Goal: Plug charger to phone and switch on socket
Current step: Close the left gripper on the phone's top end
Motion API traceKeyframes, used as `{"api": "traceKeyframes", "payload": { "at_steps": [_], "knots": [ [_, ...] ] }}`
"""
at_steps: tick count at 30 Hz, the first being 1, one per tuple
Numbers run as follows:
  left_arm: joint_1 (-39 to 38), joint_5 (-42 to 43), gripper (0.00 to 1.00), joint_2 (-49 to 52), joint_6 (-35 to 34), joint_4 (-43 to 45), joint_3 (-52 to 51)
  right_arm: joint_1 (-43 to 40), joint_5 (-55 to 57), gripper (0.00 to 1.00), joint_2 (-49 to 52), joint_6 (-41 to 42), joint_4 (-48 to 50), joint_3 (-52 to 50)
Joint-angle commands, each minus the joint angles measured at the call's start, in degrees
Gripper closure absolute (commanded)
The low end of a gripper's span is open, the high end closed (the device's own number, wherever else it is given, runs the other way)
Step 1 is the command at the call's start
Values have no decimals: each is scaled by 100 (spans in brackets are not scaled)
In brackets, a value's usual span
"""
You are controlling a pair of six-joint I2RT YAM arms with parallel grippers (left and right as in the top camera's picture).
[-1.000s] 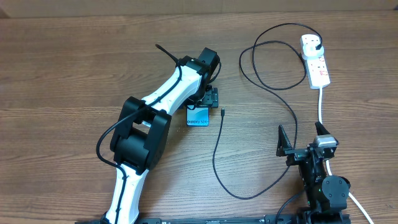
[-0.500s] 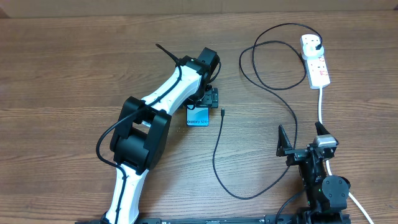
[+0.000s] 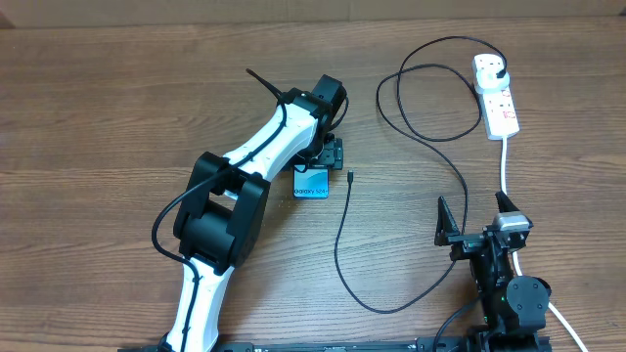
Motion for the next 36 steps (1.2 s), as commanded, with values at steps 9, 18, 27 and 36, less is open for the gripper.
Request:
{"api": "traceKeyframes", "payload": {
  "at_steps": [9,18,27,36],
  "knots": [
    [33,-181,6,232,111,-20,-105,-17,-7,0,-57,-7,44,-61],
    [44,-179,8,232,111,-22,-105,-17,-7,0,-57,-4,44,-61],
    [44,-184,15,232,111,-17,-105,-17,-7,0,-57,-7,44,-61],
    [44,-184,18,232,111,7,-107,-17,-7,0,-57,-7,44,-61]
  ]
}}
